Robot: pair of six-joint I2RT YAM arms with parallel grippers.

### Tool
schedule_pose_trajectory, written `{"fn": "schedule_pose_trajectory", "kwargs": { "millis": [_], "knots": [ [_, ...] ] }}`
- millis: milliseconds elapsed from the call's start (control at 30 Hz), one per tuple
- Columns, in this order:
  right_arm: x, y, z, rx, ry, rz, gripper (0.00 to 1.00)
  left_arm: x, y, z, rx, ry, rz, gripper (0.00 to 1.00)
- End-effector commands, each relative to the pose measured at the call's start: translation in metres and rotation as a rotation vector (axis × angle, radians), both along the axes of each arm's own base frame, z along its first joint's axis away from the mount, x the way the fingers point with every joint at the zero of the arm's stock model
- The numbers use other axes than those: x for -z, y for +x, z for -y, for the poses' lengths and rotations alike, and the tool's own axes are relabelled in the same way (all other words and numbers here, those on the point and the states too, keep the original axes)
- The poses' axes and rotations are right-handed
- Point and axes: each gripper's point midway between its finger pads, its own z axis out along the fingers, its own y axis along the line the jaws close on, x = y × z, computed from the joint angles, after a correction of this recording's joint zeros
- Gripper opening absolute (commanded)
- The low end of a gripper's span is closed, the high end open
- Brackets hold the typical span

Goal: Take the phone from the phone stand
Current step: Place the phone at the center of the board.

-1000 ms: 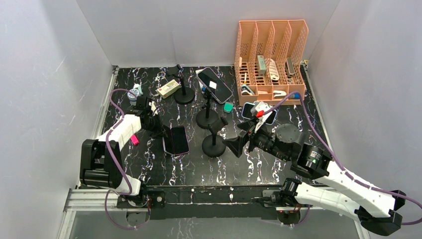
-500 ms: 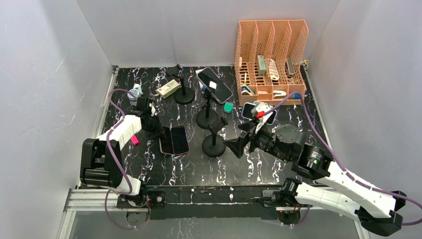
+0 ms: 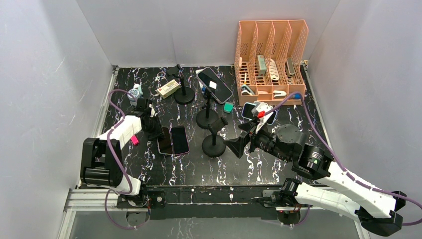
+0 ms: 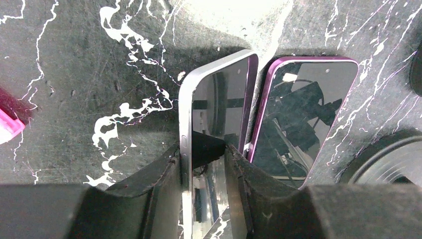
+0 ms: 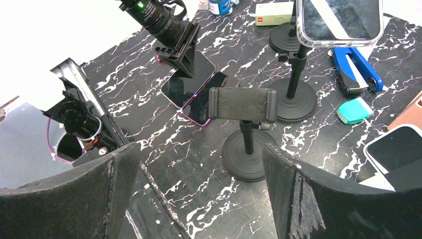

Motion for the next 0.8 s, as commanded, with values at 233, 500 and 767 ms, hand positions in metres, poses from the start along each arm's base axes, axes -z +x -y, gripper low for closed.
{"fn": "schedule_pose_trajectory", "kwargs": {
  "millis": [233, 500, 767],
  "knots": [
    [-0.005, 0.000, 0.002, 0.009, 0.023, 0.010, 0.99, 0.014, -0.012, -0.013, -0.022, 0.059, -0.057, 0.35],
    [-0.004, -0.001, 0.003, 0.010, 0.024, 0.009, 0.99, 0.015, -0.013, -0.023, -0.053, 0.111, -0.061, 0.40],
    [-0.005, 0.000, 0.005, 0.018, 0.026, 0.009, 0.99, 0.018, -0.015, -0.025, -0.069, 0.122, -0.068, 0.45]
  ]
}}
